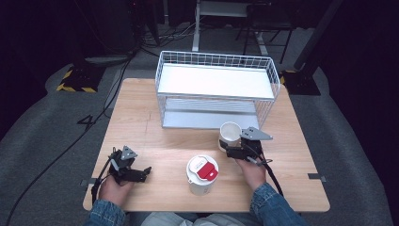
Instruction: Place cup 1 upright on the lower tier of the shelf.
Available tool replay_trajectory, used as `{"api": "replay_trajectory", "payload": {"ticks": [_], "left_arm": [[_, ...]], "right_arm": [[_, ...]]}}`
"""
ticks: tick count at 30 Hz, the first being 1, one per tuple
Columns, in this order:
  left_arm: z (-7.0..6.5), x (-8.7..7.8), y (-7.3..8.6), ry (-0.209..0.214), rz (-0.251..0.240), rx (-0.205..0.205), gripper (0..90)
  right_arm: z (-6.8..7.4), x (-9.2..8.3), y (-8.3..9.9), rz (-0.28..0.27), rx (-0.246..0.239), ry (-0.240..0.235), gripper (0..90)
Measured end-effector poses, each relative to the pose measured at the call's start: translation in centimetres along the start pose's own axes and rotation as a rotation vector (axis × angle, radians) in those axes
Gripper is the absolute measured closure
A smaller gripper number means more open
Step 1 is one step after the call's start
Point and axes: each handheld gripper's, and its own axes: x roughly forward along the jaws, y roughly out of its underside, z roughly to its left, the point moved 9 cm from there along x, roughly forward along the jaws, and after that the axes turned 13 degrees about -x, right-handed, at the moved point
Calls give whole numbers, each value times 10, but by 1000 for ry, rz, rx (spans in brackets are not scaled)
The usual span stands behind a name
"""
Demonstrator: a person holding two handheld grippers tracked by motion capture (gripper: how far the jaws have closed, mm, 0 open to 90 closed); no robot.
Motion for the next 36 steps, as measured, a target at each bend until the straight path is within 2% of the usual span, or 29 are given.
{"api": "replay_trajectory", "payload": {"ticks": [14,20,26,34,36], "left_arm": [[0,0,0,1,-2,5,8],[0,0,0,2,3,5,9],[0,0,0,2,4,5,8],[1,0,-1,0,2,12,9],[0,0,-1,1,1,12,9]], "right_arm": [[-20,11,-22,0,25,28,212],[-25,23,-27,13,24,35,212],[-32,34,-32,15,49,50,211],[-41,40,-42,-17,36,85,211],[-42,43,-41,-5,36,90,211]]}}
